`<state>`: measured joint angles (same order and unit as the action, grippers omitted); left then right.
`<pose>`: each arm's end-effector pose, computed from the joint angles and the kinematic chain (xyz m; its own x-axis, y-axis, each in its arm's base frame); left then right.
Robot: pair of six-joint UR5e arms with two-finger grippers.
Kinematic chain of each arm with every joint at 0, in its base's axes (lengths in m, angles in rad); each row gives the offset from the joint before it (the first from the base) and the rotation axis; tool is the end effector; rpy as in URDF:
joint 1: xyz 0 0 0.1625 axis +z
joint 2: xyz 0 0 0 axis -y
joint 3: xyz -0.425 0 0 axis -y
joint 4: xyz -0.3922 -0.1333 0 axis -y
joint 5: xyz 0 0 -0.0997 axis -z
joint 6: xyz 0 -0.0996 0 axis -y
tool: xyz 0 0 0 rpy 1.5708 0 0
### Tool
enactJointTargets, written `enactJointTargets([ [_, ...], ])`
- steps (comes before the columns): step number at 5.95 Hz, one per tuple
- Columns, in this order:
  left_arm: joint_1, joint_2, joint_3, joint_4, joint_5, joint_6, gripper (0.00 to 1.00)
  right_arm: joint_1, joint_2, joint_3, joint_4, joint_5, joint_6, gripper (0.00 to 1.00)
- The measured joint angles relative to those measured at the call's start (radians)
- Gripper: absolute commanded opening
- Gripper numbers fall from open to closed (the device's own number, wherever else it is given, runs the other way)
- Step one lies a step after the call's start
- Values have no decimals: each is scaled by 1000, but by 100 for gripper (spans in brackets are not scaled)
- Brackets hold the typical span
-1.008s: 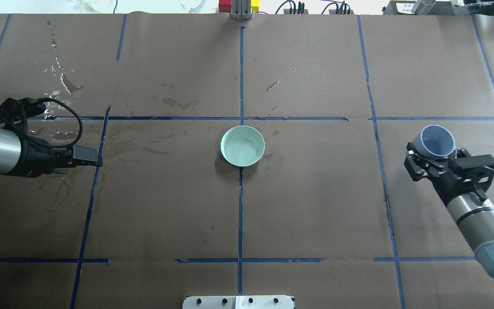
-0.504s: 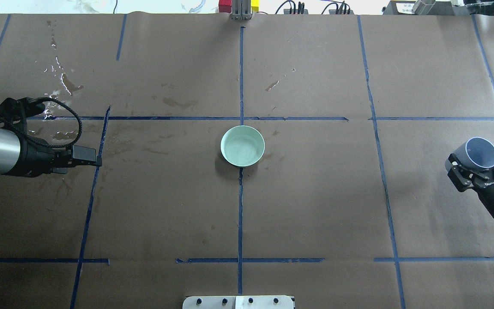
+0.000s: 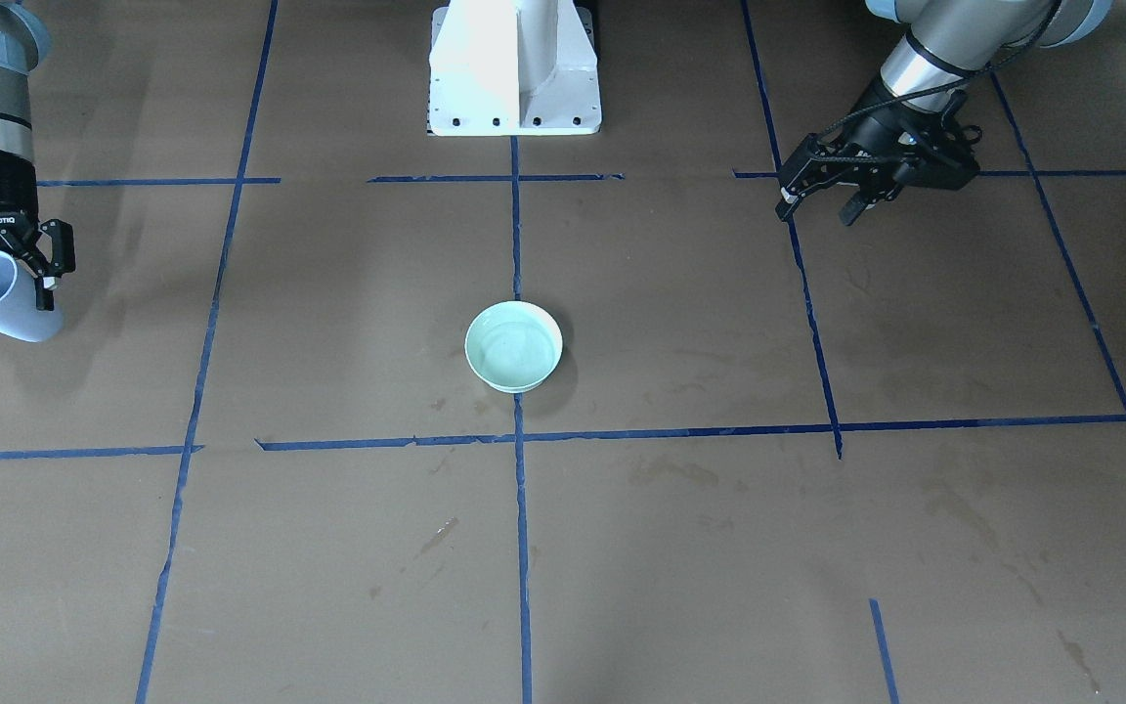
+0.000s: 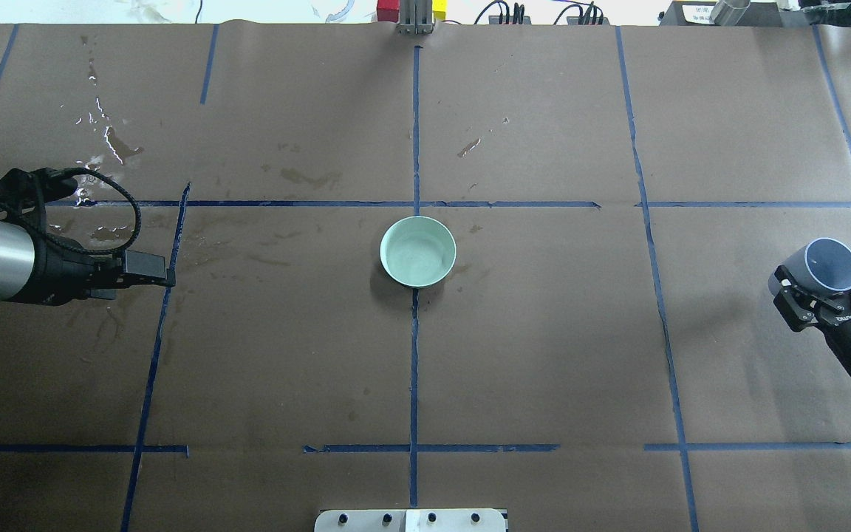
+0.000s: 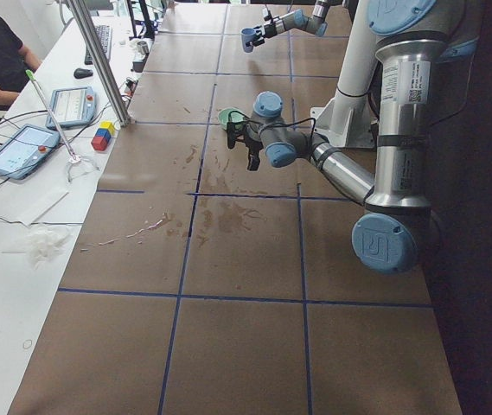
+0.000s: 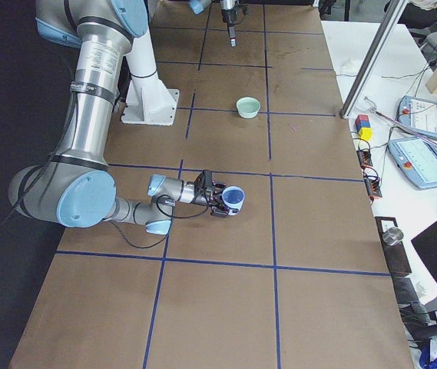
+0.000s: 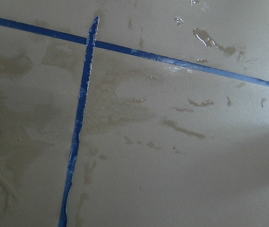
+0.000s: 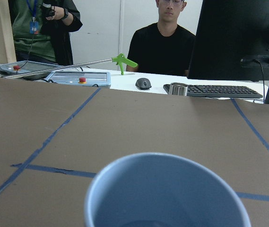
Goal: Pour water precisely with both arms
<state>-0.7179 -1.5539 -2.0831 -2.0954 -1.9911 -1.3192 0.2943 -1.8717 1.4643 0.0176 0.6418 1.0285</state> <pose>0.2912 -0.3773 0.3636 0.4661 -0.1053 -0.8784 0.2299 0.9732 0.0053 -0.2513 -0.2988 0.6542 0.7671 -0.0903 0.6352 -0.5684 0.3635 0.7381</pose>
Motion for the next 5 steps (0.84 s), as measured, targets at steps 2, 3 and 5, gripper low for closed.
enactJointTargets([
  [2,0,0,-1,0,0,0,100,-1,13,-15,1,2,-3,34],
  [3,-1,0,-1,0,1,0,100,-2,15,-16,1,4,-4,37],
  [5,-1,0,0,0,1,0,100,-7,15,-29,3,7,-4,47],
])
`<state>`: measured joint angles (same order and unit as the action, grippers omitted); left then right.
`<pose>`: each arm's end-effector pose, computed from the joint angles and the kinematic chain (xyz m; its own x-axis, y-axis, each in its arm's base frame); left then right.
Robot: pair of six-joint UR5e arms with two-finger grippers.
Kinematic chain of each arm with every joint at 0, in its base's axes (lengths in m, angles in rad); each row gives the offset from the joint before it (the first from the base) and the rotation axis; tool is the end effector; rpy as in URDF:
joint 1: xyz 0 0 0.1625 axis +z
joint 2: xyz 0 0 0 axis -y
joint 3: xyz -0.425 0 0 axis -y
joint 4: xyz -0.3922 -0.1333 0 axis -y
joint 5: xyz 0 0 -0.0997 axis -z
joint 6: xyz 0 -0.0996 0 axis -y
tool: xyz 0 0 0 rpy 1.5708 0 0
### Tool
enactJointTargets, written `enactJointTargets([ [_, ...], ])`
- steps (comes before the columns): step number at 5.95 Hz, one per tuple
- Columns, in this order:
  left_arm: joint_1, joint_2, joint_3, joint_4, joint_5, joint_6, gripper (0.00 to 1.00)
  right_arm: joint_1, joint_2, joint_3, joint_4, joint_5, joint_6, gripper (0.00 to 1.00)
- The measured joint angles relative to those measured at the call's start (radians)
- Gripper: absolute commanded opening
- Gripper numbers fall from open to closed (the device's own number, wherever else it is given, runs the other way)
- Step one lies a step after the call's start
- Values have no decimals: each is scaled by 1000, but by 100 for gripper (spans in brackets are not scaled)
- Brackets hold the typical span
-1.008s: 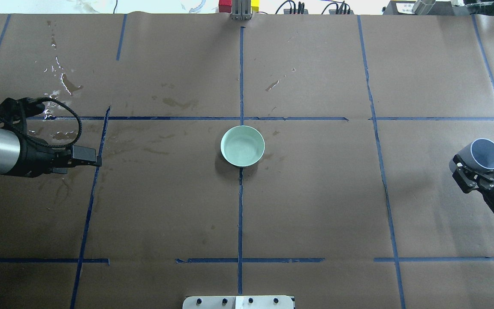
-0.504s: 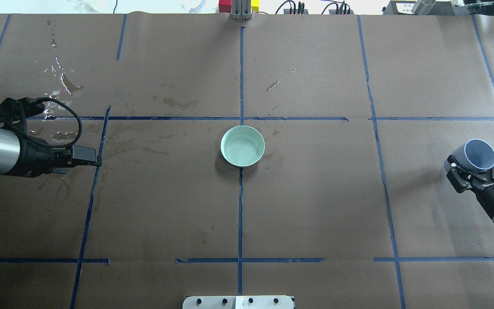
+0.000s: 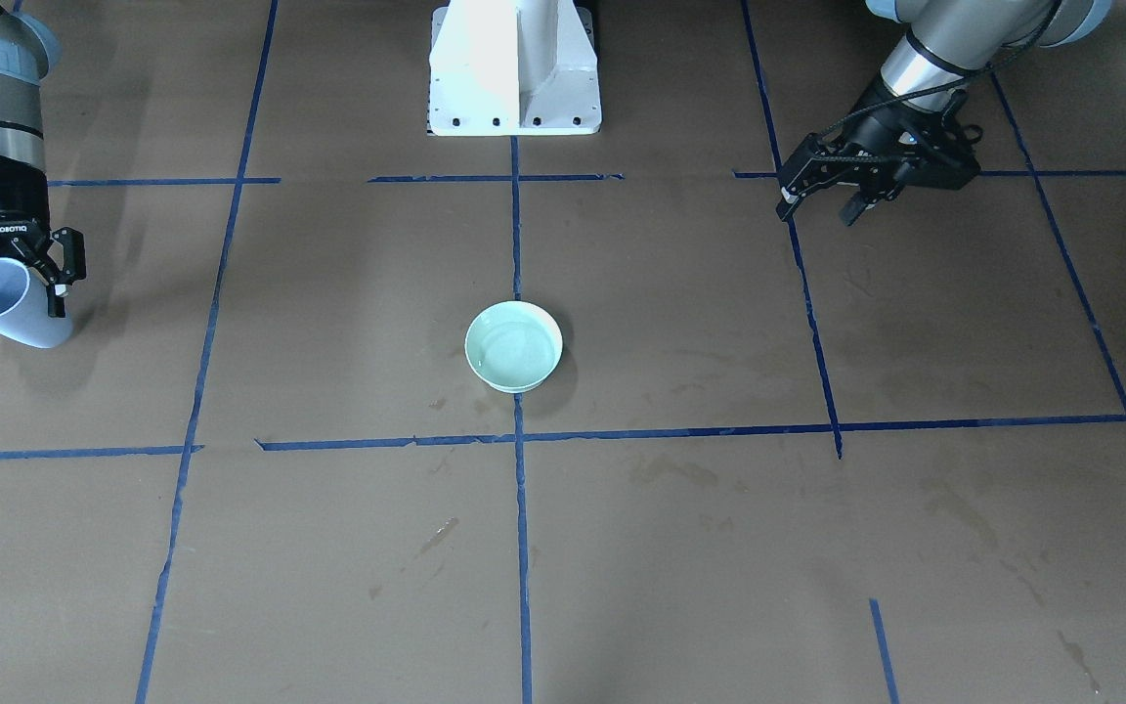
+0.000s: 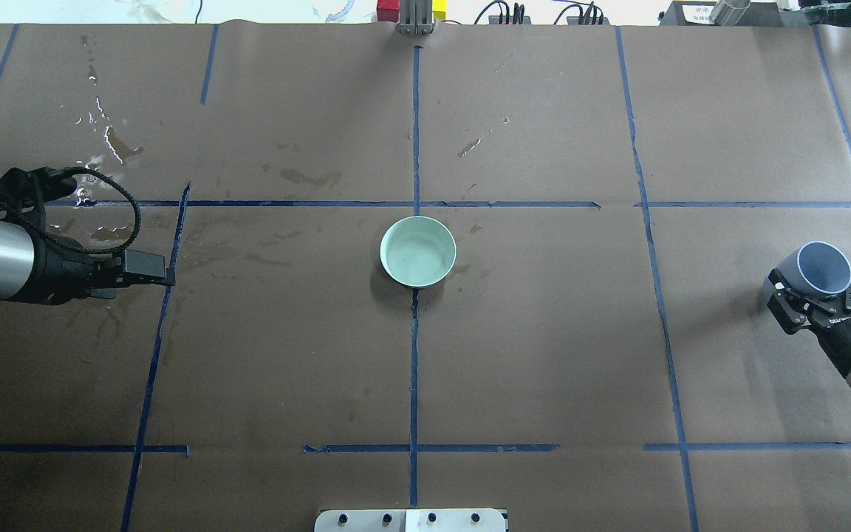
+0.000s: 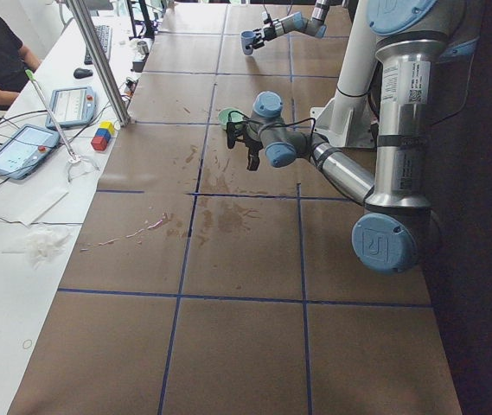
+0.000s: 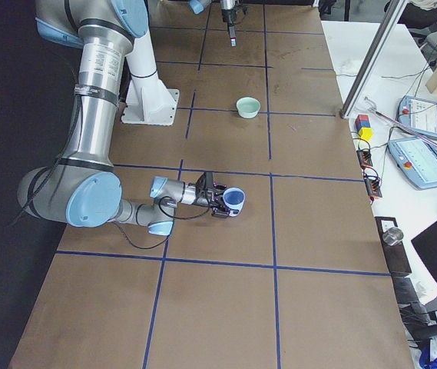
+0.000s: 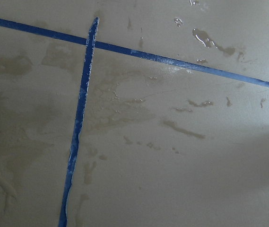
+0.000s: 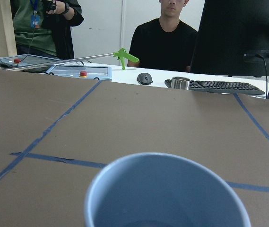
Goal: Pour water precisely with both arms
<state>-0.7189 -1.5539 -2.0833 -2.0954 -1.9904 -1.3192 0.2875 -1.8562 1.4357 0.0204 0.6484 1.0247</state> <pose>0.2908 -0.3777 0.3635 0.4660 -0.1057 -0.8784 0.2314 0.9728 0.0057 -0.2587 -0.2983 0.6620 0.7737 -0.0983 0.6258 -0.5539 0.3744 0.7436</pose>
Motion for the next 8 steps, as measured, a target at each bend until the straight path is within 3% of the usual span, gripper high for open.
enactJointTargets([
  [2,0,0,0,0,0,0,100,-3,3,-7,1,-1,0,100],
  [8,-1,0,-1,0,-1,0,100,0,-13,3,19,56,-1,100],
])
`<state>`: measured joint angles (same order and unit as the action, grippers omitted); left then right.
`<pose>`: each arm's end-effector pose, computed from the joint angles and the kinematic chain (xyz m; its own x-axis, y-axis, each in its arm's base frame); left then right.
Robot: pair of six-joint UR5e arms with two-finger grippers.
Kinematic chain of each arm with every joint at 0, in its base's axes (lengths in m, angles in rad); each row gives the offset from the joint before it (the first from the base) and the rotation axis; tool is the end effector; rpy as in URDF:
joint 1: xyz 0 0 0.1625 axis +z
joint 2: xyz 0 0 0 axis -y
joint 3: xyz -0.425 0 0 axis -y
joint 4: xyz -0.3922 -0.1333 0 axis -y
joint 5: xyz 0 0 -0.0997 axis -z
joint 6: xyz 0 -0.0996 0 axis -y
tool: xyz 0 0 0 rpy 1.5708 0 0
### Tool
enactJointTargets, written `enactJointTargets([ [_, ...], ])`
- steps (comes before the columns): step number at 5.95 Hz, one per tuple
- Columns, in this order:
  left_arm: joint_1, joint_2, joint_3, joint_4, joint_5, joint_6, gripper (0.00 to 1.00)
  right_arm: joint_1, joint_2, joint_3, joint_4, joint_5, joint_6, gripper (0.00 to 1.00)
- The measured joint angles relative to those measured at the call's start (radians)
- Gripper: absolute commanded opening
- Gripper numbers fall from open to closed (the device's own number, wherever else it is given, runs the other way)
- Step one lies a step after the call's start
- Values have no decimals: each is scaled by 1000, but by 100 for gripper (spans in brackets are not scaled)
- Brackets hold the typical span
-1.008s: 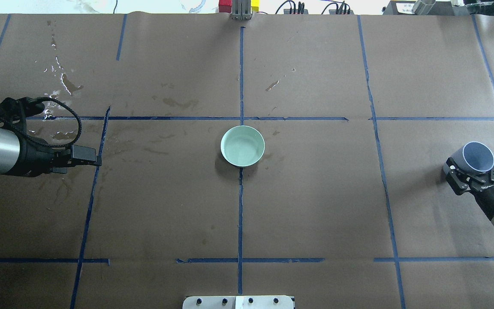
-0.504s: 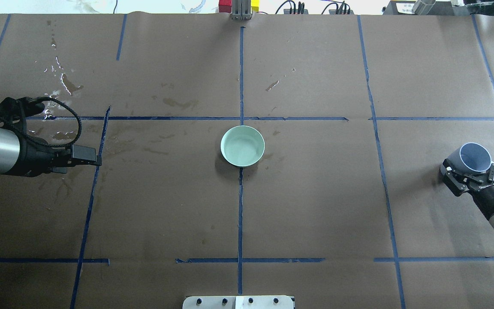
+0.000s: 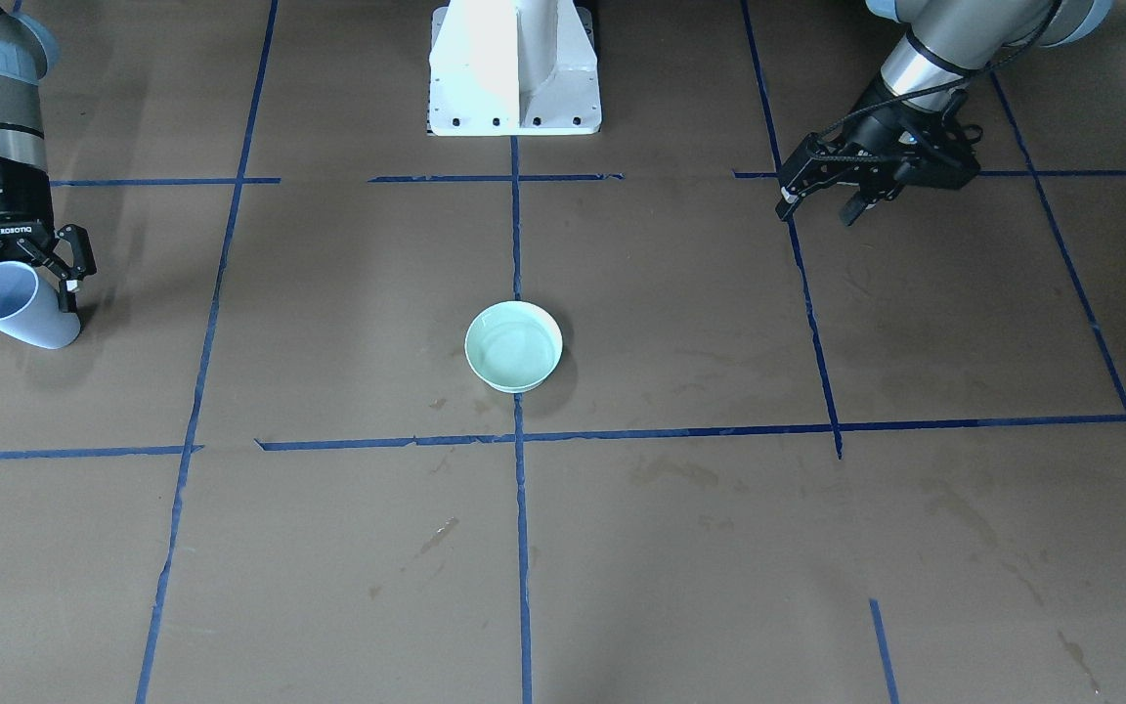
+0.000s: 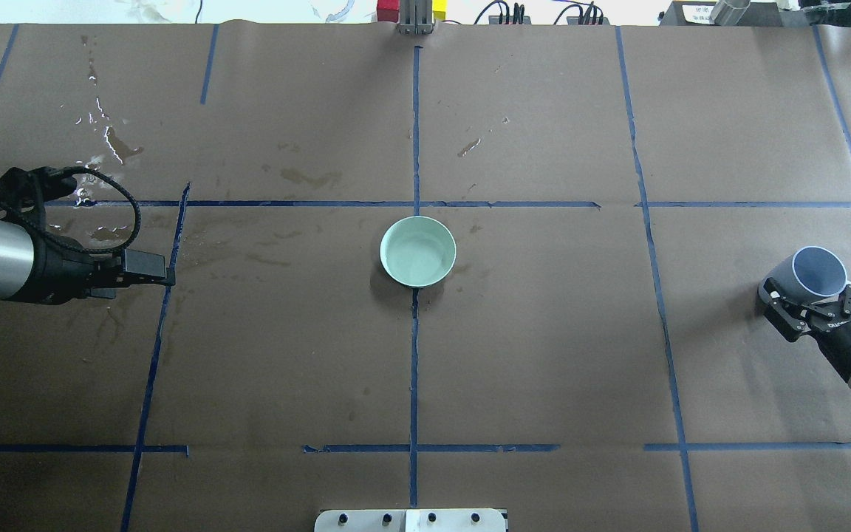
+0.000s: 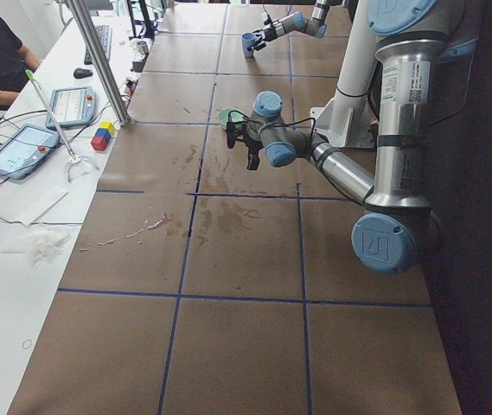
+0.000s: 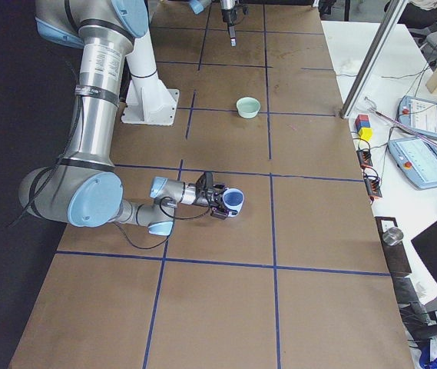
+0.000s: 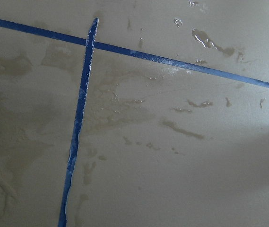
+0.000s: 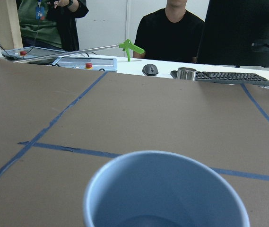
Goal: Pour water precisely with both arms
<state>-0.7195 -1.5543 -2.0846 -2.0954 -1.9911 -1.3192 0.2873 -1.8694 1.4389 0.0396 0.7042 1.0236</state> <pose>0.2904 -0.3776 0.3627 0.4647 -0.1049 -0.8792 0.2314 0.9728 0.0062 -0.2562 -0.2939 0.6648 0.7591 -0.1270 0.6385 -0.5436 0.4159 0.7290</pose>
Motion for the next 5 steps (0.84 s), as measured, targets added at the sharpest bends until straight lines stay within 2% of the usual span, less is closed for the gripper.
enactJointTargets([
  [5,3,2,4,1,1,-2,100,3,-115,91,43,150,2,100],
])
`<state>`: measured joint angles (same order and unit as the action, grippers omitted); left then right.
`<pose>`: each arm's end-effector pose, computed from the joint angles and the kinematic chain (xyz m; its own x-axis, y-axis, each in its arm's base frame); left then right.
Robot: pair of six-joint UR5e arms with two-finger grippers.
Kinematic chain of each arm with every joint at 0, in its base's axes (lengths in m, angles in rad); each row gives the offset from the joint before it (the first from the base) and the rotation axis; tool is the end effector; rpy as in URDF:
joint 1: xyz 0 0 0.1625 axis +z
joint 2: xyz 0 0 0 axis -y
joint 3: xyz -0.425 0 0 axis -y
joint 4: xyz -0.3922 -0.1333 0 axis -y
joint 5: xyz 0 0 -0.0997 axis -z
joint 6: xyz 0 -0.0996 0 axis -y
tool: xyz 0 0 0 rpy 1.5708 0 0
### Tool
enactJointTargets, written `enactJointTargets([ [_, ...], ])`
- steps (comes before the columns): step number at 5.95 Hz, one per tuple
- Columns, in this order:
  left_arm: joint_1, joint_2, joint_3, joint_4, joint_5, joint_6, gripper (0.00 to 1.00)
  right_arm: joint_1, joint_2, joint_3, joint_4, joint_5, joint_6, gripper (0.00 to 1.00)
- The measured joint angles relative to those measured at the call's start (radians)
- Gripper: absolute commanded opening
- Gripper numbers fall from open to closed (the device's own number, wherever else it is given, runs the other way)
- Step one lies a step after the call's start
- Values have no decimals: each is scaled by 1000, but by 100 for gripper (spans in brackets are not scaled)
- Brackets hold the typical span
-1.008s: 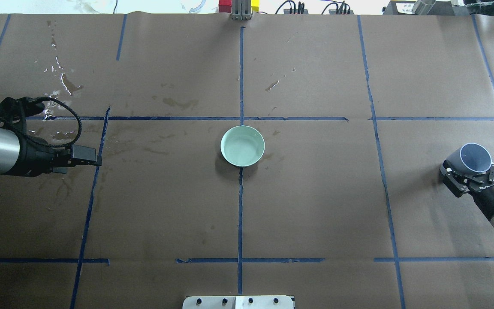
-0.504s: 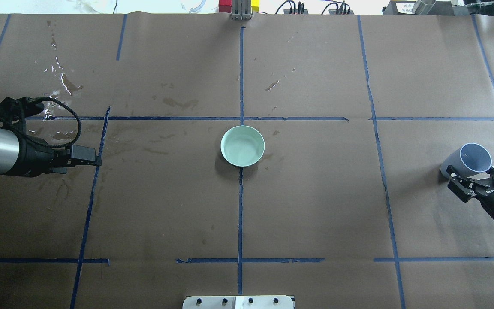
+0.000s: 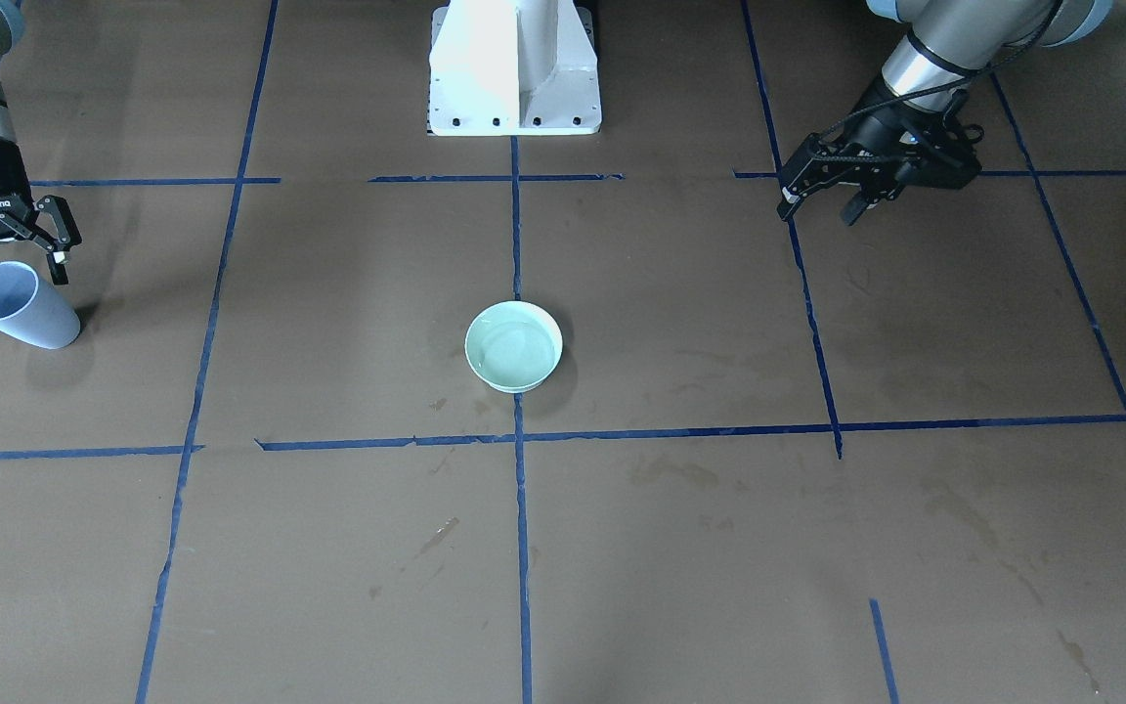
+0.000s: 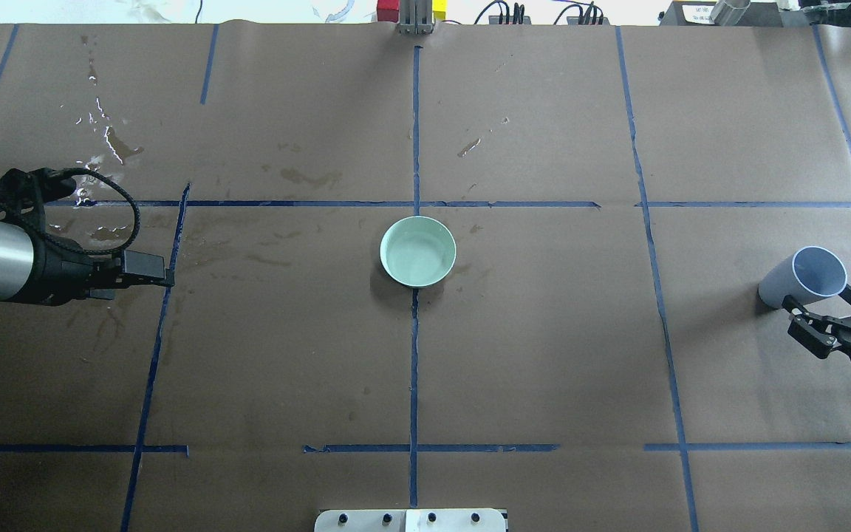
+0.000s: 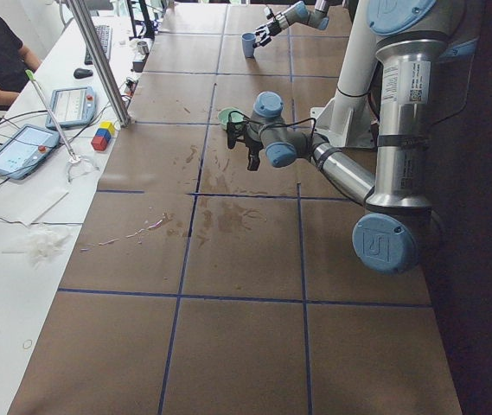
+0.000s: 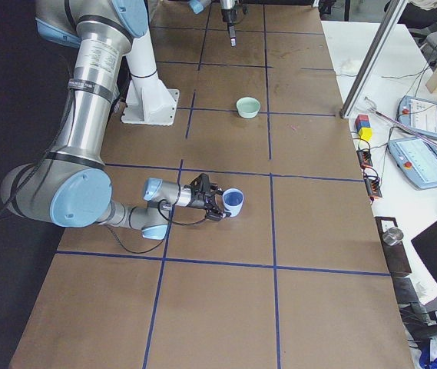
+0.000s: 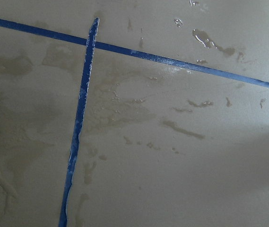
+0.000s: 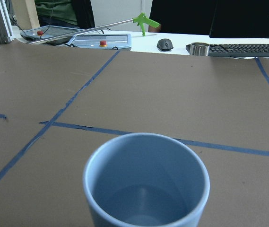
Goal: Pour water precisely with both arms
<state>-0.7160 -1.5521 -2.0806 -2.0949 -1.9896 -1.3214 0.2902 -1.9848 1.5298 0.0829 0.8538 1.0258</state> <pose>0.2920 -0.3771 0.3658 0.4693 -0.1094 -0.8762 0.2303 0.9731 0.0018 -0.2186 -0.2727 0.6584 0.7138 -0.1947 0.6728 -0.5054 0.5218 0.6872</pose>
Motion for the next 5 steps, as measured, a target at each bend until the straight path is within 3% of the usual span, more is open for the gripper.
enactJointTargets([
  [3,13,-30,27,7,-2,-7,100,5,-117,30,76,170,1,100],
  [5,34,-164,48,170,-7,-16,100,37,-162,23,129,296,0,100],
])
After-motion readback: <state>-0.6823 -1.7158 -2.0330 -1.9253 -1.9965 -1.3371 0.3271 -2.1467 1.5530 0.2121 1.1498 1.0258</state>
